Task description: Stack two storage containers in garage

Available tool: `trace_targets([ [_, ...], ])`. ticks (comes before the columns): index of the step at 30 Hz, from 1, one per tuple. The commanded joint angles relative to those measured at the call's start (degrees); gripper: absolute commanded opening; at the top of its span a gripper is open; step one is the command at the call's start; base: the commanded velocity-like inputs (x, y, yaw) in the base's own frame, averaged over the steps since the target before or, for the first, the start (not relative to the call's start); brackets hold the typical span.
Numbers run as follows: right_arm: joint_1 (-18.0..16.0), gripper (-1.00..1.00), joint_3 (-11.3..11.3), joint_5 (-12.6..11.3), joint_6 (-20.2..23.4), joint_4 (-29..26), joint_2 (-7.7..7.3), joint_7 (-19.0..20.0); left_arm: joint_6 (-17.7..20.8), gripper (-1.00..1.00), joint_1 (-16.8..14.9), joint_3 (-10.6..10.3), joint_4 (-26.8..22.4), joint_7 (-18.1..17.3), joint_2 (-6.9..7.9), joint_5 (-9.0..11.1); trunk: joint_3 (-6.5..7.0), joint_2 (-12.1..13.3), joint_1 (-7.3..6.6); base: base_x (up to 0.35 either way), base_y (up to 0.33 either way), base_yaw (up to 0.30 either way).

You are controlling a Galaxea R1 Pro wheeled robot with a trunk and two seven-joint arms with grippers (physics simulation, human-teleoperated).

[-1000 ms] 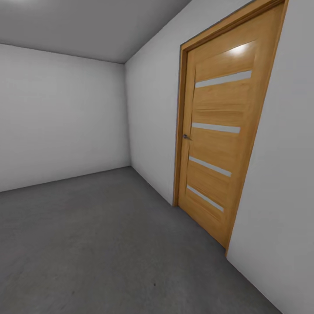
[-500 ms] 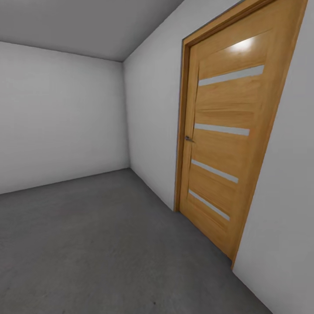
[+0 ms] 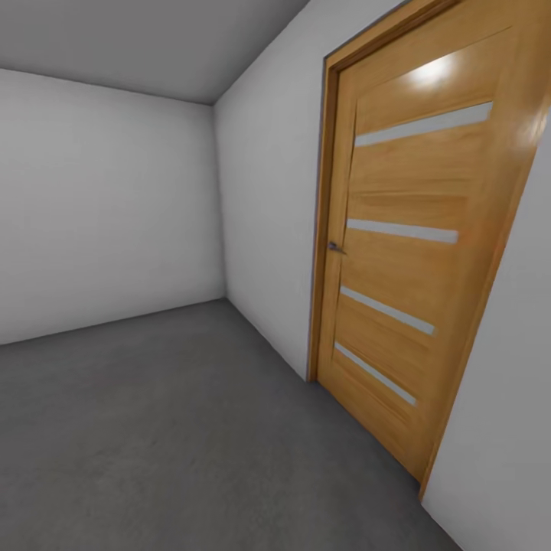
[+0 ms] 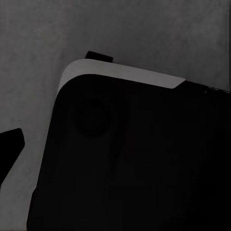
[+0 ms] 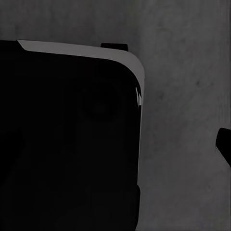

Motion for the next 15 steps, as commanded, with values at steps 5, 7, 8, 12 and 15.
trace_targets([
  [5,-0.01,1.00,-0.08,0.16,-0.19,-0.01,-0.02,0.16,-0.11,1.00,0.00,-0.01,-0.03,0.02,-0.02,0.59,-0.05,-0.02,0.03,0.322,0.000,0.000],
  [7,-0.01,1.00,-0.15,0.12,-0.19,-0.01,-0.02,0.16,-0.11,1.00,0.00,-0.01,-0.03,0.02,-0.02,0.59,-0.05,-0.02,0.03,0.322,0.000,0.000],
  [8,-0.01,1.00,-0.21,0.04,-0.21,-0.01,-0.02,0.17,-0.11,1.00,0.00,-0.01,-0.03,0.02,-0.02,0.59,-0.05,-0.02,0.03,0.322,0.000,-0.006],
  [12,-0.01,1.00,-0.32,-0.13,-0.32,-0.01,0.03,0.23,-0.11,1.00,0.00,-0.01,-0.03,0.02,-0.02,0.59,-0.05,-0.02,0.03,0.322,0.000,-0.081],
  [15,-0.01,1.00,-0.32,-0.10,-0.41,-0.01,0.05,0.30,-0.11,1.00,0.00,-0.01,-0.03,0.02,-0.02,0.59,-0.05,-0.02,0.03,0.322,0.000,-0.173],
])
